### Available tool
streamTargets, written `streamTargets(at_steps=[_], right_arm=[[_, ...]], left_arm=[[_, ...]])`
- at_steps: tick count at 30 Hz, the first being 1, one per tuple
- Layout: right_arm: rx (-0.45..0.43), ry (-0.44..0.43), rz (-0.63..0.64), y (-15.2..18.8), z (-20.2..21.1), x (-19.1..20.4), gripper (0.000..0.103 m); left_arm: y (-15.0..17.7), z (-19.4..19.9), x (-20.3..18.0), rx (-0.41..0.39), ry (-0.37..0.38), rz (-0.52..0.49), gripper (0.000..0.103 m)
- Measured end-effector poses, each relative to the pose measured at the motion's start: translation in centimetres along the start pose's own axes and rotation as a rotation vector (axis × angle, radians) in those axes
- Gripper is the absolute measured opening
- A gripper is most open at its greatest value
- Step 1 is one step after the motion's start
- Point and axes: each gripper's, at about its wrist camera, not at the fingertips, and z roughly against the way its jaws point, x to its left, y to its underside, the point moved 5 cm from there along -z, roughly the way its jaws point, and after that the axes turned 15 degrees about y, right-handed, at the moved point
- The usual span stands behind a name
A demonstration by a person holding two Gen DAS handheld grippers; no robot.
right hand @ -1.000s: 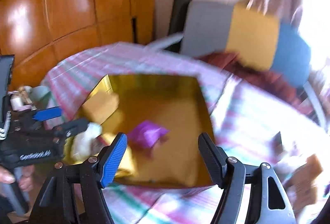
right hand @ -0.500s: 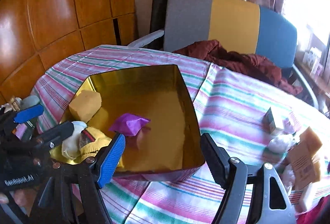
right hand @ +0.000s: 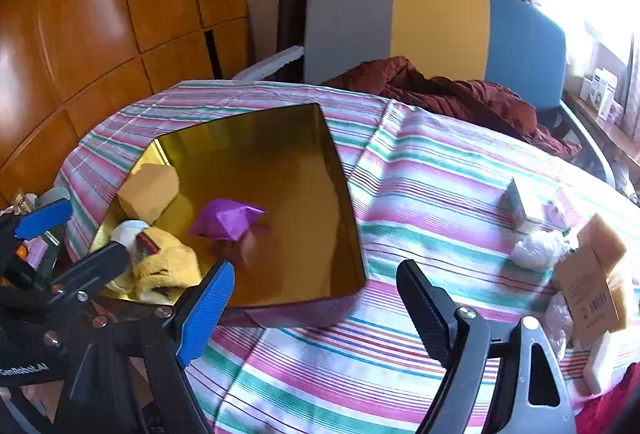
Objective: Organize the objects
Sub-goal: 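Move both grippers back toward the items beside the tray, then grasp the white product box with the left gripper while the right grasps another yellow sponge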
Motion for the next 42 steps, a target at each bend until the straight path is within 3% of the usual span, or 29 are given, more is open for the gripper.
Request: streamTargets(at_steps=[12, 21, 30, 37, 42], right_arm=[[0.042, 0.095, -0.096, 1.4, -0.7, -6.4, 0.085], [0.022, 0.187, -0.198, 0.8, -0.1, -12.9, 0.085], [-0.004, 0.29, -0.323, -0.1, 1.1, -21.4, 0.085], [0.001, 0.395, -0.473, 0.6, 1.6, -30.1, 0.085], [0.005, 0.393, -0.598, 1.5, 0.8, -34.4, 0.085]], left_arm=[[-0.4, -0.3, -2.4, 0.012, 0.017, -0.075, 0.095], [-0.8, -0.9, -4.9, 0.027, 0.05, -0.138, 0.095], [-0.7, -2.3, -8.2, 0.061, 0.126, -0.206, 0.095], [-0.5, -3.8, -10.6, 0.101, 0.183, -0.243, 0.095], [-0.3, -5.0, -12.2, 0.141, 0.221, -0.258, 0.095]])
